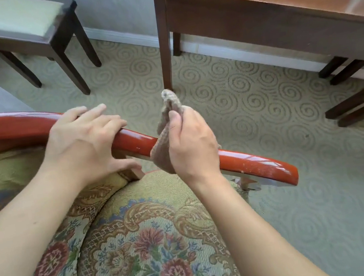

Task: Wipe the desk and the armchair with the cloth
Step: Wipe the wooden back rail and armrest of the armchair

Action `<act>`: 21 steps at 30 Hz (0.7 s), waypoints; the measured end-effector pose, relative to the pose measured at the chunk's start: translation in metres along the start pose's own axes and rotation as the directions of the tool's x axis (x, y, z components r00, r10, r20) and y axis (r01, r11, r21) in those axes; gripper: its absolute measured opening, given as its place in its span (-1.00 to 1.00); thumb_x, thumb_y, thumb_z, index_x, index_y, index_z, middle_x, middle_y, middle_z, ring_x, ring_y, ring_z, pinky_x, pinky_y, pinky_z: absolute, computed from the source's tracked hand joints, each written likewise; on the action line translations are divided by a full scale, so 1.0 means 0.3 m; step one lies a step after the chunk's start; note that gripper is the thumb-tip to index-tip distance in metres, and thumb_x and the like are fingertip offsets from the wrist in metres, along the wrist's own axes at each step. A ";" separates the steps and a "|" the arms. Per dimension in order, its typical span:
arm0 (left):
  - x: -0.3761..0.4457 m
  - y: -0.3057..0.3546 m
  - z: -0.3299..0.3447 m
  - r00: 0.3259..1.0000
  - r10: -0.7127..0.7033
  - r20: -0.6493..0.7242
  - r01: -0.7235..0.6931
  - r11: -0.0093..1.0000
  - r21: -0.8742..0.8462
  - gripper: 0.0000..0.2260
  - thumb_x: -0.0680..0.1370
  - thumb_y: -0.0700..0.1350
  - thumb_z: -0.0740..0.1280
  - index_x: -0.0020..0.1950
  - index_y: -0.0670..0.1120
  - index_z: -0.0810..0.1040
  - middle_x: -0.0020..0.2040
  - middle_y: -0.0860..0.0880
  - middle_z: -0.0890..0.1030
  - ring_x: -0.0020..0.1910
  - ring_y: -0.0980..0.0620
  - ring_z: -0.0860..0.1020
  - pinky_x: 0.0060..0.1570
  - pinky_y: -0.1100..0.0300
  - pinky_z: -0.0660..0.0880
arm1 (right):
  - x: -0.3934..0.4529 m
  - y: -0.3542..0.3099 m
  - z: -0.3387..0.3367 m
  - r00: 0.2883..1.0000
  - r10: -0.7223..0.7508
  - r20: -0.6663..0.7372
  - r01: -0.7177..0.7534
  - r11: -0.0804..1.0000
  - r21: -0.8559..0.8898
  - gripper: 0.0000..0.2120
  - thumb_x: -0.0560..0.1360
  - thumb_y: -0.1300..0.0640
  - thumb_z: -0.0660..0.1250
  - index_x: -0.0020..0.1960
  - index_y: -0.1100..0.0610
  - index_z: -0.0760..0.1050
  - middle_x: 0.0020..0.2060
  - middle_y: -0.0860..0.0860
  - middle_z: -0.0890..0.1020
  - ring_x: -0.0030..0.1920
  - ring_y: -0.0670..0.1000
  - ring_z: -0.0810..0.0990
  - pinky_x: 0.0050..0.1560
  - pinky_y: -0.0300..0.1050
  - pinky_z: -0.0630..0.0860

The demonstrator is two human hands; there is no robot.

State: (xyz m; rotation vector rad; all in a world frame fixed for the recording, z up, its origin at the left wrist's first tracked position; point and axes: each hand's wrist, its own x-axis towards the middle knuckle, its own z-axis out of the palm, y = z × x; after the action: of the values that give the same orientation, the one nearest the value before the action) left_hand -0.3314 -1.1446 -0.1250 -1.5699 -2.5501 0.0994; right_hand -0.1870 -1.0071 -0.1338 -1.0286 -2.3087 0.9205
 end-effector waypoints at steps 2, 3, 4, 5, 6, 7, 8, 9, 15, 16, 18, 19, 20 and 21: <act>0.013 0.086 0.008 0.997 0.038 0.062 -0.035 0.998 -0.052 -0.12 0.21 0.57 0.37 0.23 -0.09 0.64 0.22 -0.07 0.68 0.38 -0.11 0.53 0.39 -0.07 0.34 | 0.029 0.020 -0.105 0.993 0.063 -0.102 -0.046 0.985 0.164 -0.77 0.69 0.06 0.10 -0.07 0.09 0.43 -0.16 0.01 0.59 -0.07 0.08 0.54 -0.10 -0.13 0.27; 0.021 0.127 0.012 0.994 0.068 0.083 -0.061 0.995 -0.080 -0.11 0.19 0.56 0.39 0.24 -0.09 0.64 0.23 -0.06 0.67 0.39 -0.10 0.52 0.39 -0.05 0.34 | 0.036 0.033 -0.159 0.983 0.091 -0.160 -0.060 0.979 0.194 -0.76 0.69 0.04 0.09 -0.09 0.05 0.42 -0.20 -0.03 0.57 -0.12 0.02 0.53 -0.13 -0.17 0.25; 0.028 0.166 0.017 0.990 0.100 0.096 -0.090 0.990 -0.104 -0.11 0.18 0.55 0.39 0.23 -0.10 0.65 0.22 -0.05 0.68 0.38 -0.10 0.52 0.38 -0.04 0.36 | 0.037 0.052 -0.213 0.971 0.112 -0.212 -0.070 0.978 0.195 -0.75 0.69 0.01 0.07 -0.11 0.02 0.42 -0.24 -0.08 0.56 -0.17 -0.04 0.51 -0.16 -0.18 0.25; 0.035 0.197 0.022 0.987 0.132 0.093 -0.120 0.985 -0.125 -0.11 0.17 0.56 0.38 0.21 -0.10 0.65 0.19 -0.06 0.69 0.37 -0.10 0.54 0.36 -0.03 0.39 | 0.031 0.074 -0.266 0.960 0.115 -0.255 -0.070 0.982 0.178 -0.73 0.68 -0.01 0.05 -0.12 0.00 0.42 -0.28 -0.13 0.54 -0.22 -0.08 0.49 -0.19 -0.18 0.26; 0.043 0.225 0.029 0.985 0.156 0.074 -0.144 0.979 -0.145 -0.11 0.17 0.58 0.37 0.18 -0.11 0.66 0.15 -0.06 0.71 0.34 -0.11 0.56 0.34 -0.04 0.43 | 0.021 0.098 -0.319 0.951 0.099 -0.293 -0.058 0.988 0.144 -0.71 0.68 -0.01 0.04 -0.16 -0.02 0.40 -0.32 -0.16 0.51 -0.26 -0.11 0.47 -0.23 -0.19 0.27; 0.052 0.251 0.035 0.984 0.175 0.043 -0.165 0.972 -0.164 -0.11 0.17 0.60 0.36 0.14 -0.11 0.68 0.09 -0.07 0.73 0.31 -0.12 0.59 0.32 -0.05 0.46 | 0.004 0.123 -0.369 0.943 0.069 -0.326 -0.042 0.995 0.090 -0.70 0.67 -0.01 0.03 -0.20 -0.04 0.36 -0.36 -0.17 0.47 -0.30 -0.14 0.44 -0.26 -0.20 0.26; 0.062 0.274 0.040 0.982 0.189 0.016 -0.183 0.966 -0.181 -0.11 0.16 0.61 0.35 0.11 -0.11 0.69 0.03 -0.08 0.74 0.28 -0.13 0.61 0.30 -0.06 0.47 | -0.015 0.151 -0.414 0.934 0.039 -0.356 -0.030 0.999 0.029 -0.70 0.67 0.00 0.02 -0.22 -0.05 0.30 -0.39 -0.17 0.43 -0.32 -0.15 0.41 -0.27 -0.17 0.22; 0.073 0.296 0.046 0.979 0.202 0.002 -0.198 0.960 -0.196 -0.11 0.16 0.63 0.34 0.09 -0.10 0.70 0.00 -0.08 0.74 0.26 -0.13 0.62 0.29 -0.07 0.49 | -0.035 0.184 -0.449 0.924 0.019 -0.381 -0.030 0.999 -0.023 -0.71 0.67 0.01 0.02 -0.22 -0.04 0.28 -0.39 -0.16 0.40 -0.33 -0.11 0.36 -0.26 -0.14 0.18; 0.121 0.382 0.080 0.967 0.217 0.133 -0.182 0.954 -0.237 -0.06 0.20 0.67 0.08 0.14 -0.05 0.65 0.02 -0.02 0.73 0.23 -0.07 0.62 0.21 0.01 0.50 | -0.134 0.404 -0.448 0.943 0.209 -0.261 -0.259 0.950 -0.176 -0.62 0.63 -0.03 0.00 -0.03 0.12 0.53 -0.17 0.05 0.64 -0.11 0.10 0.53 -0.15 -0.13 0.23; 0.126 0.390 0.088 0.969 0.198 0.151 -0.159 0.959 -0.236 -0.07 0.21 0.68 0.06 0.14 -0.02 0.63 0.00 0.00 0.72 0.15 -0.06 0.65 0.13 0.02 0.52 | -0.147 0.424 -0.412 0.952 0.227 -0.203 -0.265 0.947 -0.183 -0.60 0.63 -0.03 0.01 0.01 0.15 0.56 -0.12 0.07 0.66 -0.04 0.16 0.57 -0.08 -0.12 0.29; 0.138 0.398 0.101 0.976 0.162 0.148 -0.125 0.965 -0.232 -0.10 0.20 0.69 0.04 0.12 0.03 0.60 -0.06 0.05 0.71 -0.01 -0.04 0.67 -0.01 0.03 0.53 | -0.165 0.434 -0.334 0.966 0.198 -0.166 -0.232 0.948 -0.220 -0.53 0.63 -0.02 -0.01 0.11 0.22 0.60 0.00 0.12 0.67 0.11 0.23 0.59 0.19 0.05 0.42; 0.142 0.401 0.104 0.978 0.155 0.139 -0.121 0.965 -0.231 -0.11 0.20 0.70 0.03 0.11 0.05 0.59 -0.08 0.06 0.71 -0.06 -0.03 0.68 -0.05 0.05 0.54 | -0.168 0.432 -0.302 0.966 0.172 -0.195 -0.218 0.945 -0.246 -0.51 0.63 -0.01 -0.02 0.16 0.24 0.60 0.06 0.14 0.67 0.17 0.24 0.59 0.29 0.18 0.39; 0.143 0.402 0.106 0.979 0.156 0.133 -0.123 0.966 -0.226 -0.12 0.19 0.70 0.03 0.11 0.06 0.59 -0.10 0.07 0.71 -0.09 -0.03 0.68 -0.07 0.05 0.54 | -0.166 0.425 -0.276 0.961 0.141 -0.237 -0.204 0.942 -0.268 -0.51 0.62 0.01 -0.02 0.19 0.24 0.60 0.10 0.14 0.67 0.21 0.23 0.58 0.35 0.25 0.35; 0.142 0.401 0.108 0.978 0.161 0.134 -0.129 0.968 -0.216 -0.12 0.19 0.69 0.02 0.10 0.05 0.59 -0.10 0.06 0.71 -0.10 -0.04 0.68 -0.08 0.05 0.54 | -0.162 0.414 -0.256 0.957 0.104 -0.271 -0.182 0.941 -0.284 -0.52 0.63 0.02 0.00 0.21 0.22 0.60 0.13 0.11 0.68 0.24 0.20 0.58 0.39 0.24 0.33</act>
State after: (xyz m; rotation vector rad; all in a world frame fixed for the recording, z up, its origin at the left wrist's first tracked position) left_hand -0.2491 -1.0516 -0.1691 -1.8940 -2.6269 -0.0337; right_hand -0.0500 -0.9526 -0.1780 -1.3730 -2.2220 0.4511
